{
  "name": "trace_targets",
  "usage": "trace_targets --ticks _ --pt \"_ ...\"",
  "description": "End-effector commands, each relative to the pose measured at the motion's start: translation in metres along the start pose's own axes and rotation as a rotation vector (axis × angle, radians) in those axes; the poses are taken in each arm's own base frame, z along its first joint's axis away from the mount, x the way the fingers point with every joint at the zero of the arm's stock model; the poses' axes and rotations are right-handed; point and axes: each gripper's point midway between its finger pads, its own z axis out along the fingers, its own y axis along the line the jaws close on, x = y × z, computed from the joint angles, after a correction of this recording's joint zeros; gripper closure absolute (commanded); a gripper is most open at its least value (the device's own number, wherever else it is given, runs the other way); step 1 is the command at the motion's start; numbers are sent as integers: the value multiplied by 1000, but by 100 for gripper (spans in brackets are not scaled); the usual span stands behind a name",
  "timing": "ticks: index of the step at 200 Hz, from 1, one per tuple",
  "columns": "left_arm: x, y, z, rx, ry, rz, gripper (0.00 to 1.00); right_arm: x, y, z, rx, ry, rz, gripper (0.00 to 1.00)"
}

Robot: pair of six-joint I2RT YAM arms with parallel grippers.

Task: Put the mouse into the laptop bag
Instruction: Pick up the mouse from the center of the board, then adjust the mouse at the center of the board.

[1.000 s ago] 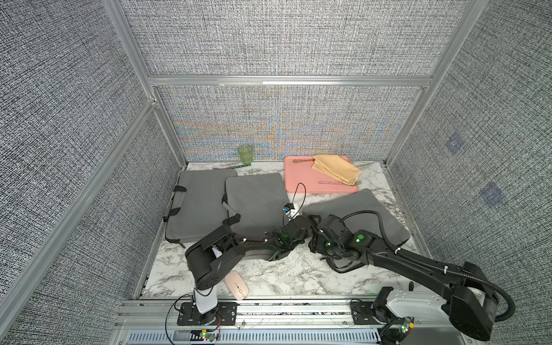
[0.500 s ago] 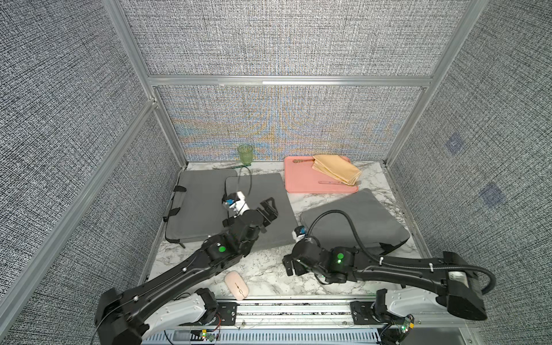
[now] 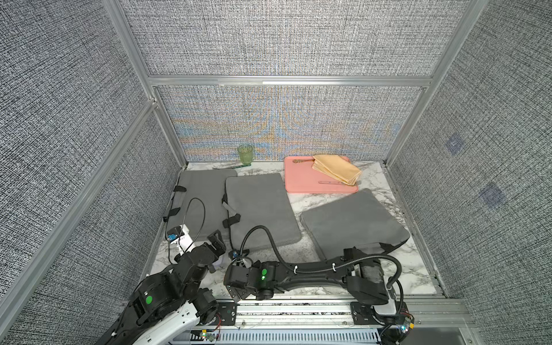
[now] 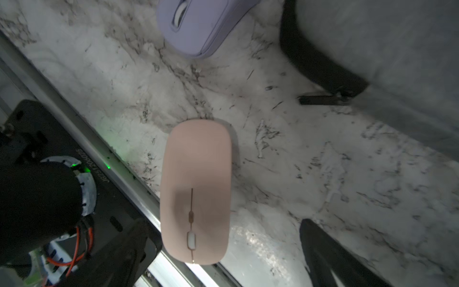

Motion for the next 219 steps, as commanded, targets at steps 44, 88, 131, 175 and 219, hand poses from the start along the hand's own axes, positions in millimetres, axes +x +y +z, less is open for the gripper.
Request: trace_targets --ticks 44,88,131,175,219 --pt "4 28 -13 -102 64 89 1 24 9 36 23 134 -63 4" --pt "6 16 -8 -88 78 94 1 25 -14 42 39 145 28 50" --pt "10 -23 -1 43 102 124 1 16 -60 18 58 102 156 71" --pt "36 -87 26 150 206 215 1 12 -123 -61 143 -44 253 71" --pt "54 -140 45 238 284 282 1 40 -196 -90 288 -36 401 63"
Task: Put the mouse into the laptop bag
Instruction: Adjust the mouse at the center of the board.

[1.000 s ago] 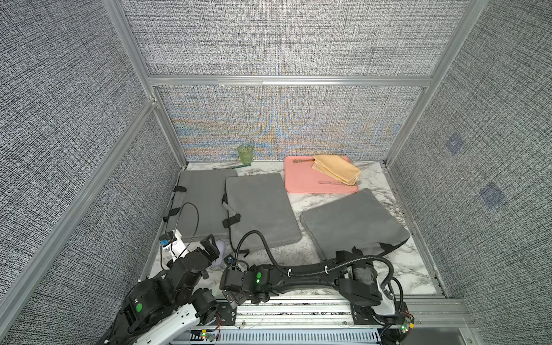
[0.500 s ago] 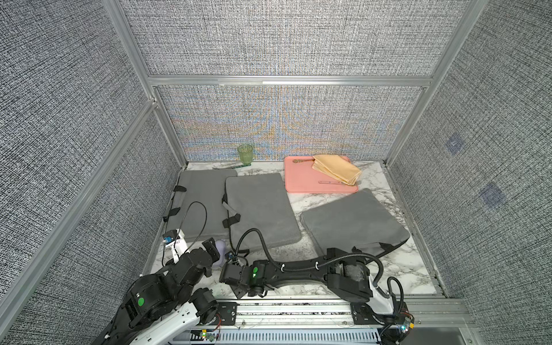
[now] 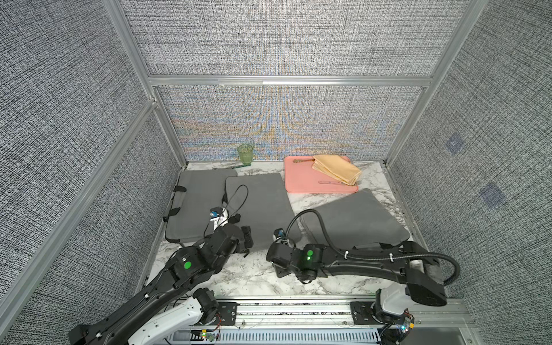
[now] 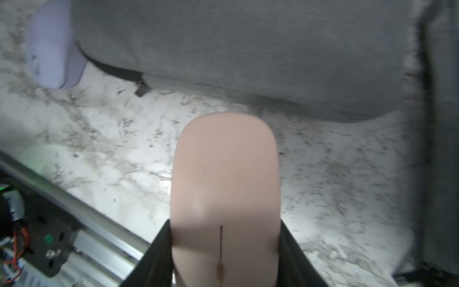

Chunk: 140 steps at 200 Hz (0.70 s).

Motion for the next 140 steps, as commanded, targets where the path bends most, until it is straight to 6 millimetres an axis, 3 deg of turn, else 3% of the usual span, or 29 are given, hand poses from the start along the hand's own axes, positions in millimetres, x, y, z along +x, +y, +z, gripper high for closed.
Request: trace_targets --ticks 1,22,62,71,83,107,140 --pt "-9 -38 6 132 3 25 0 4 -43 -1 118 6 79 62" --pt "-6 -57 13 202 20 34 0 10 -75 4 211 30 120 58" --pt "3 -74 26 242 64 45 0 34 -75 43 224 139 103 54" --pt "5 -76 28 248 71 46 0 42 -77 52 240 168 94 49" --pt "7 -79 30 256 81 49 0 36 -66 60 218 173 103 40" --pt "9 -80 31 265 85 46 0 37 -66 64 223 177 105 15" --pt "7 -83 27 296 74 35 0 31 -68 56 210 152 114 3"
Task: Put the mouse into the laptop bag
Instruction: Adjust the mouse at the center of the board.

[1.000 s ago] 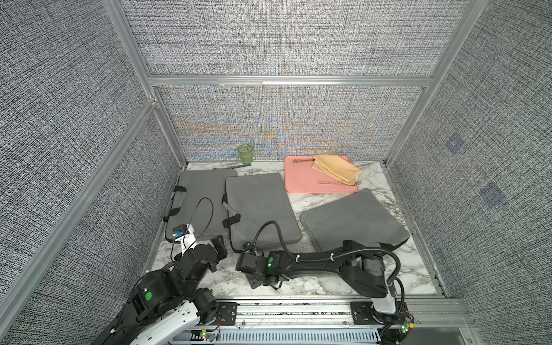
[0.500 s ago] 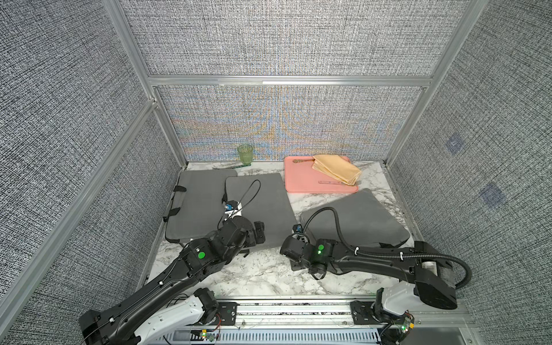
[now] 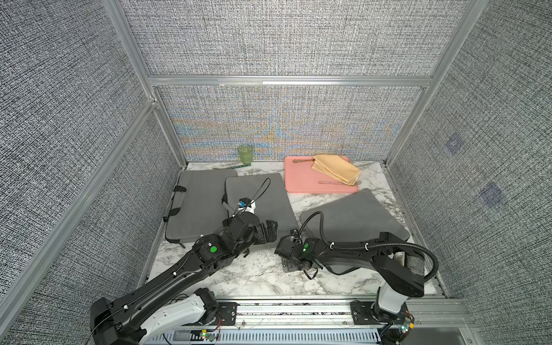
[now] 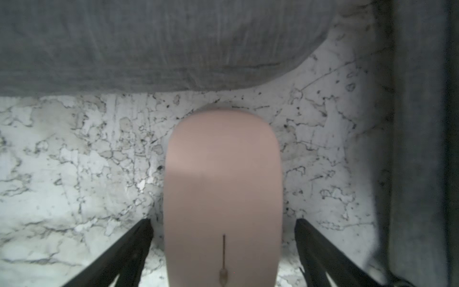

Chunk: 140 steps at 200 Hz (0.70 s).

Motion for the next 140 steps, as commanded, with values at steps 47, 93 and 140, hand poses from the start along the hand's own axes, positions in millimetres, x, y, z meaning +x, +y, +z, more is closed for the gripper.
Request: trace_targets --ticks 47,93,140 --pt "-1 -12 2 62 2 6 0 -8 9 2 -11 7 -8 5" --pt "0 -10 1 67 -6 3 0 -11 10 23 -2 42 13 15" --pt "0 -10 -2 74 -12 1 0 -15 -2 14 -17 23 47 48"
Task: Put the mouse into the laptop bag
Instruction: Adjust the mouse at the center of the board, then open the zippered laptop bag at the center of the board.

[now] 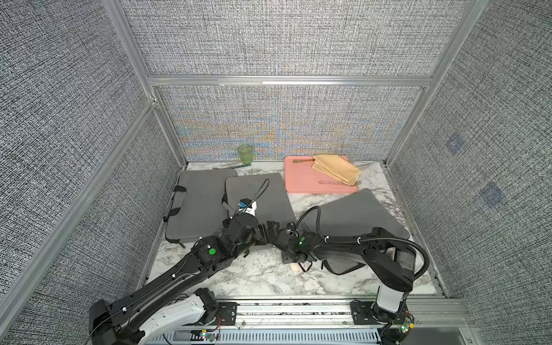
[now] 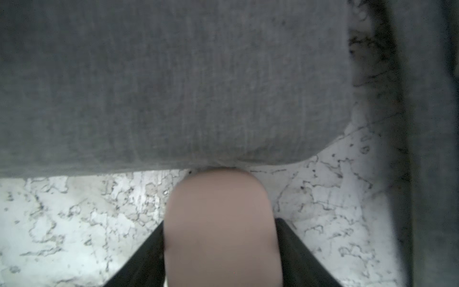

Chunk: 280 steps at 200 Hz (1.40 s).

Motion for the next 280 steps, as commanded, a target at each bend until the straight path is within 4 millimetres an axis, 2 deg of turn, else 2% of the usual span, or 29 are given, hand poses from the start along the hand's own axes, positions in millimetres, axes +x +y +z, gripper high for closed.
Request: trace_targets --ticks 1,31,36,70,99,129,165,204,211,239,280 --pt "-3 -3 -1 18 -16 6 0 15 -12 -2 8 59 5 48" --pt "-4 -9 -1 65 -30 3 0 8 -21 -25 -15 15 35 55" --pt "-3 -11 -1 77 -26 7 0 16 -33 -24 6 25 34 55" --pt "3 -29 14 138 23 21 0 7 -78 -66 39 -70 95 55" --pt "16 -51 41 188 109 59 0 -3 -143 -97 96 -165 214 55" --pt "35 -92 74 255 190 193 0 -8 -216 -133 151 -266 400 55" --pt "73 -155 120 349 328 402 4 -15 -265 -163 126 -338 579 52" --pt "123 -214 171 419 483 553 9 -24 -307 -178 162 -319 740 51" --pt "137 -216 183 416 512 574 9 -23 -316 -180 178 -326 767 51" --pt "168 -236 200 447 562 662 9 -17 -342 -178 180 -319 879 51" --pt "202 -247 218 450 603 763 11 15 -379 -171 216 -306 1038 51"
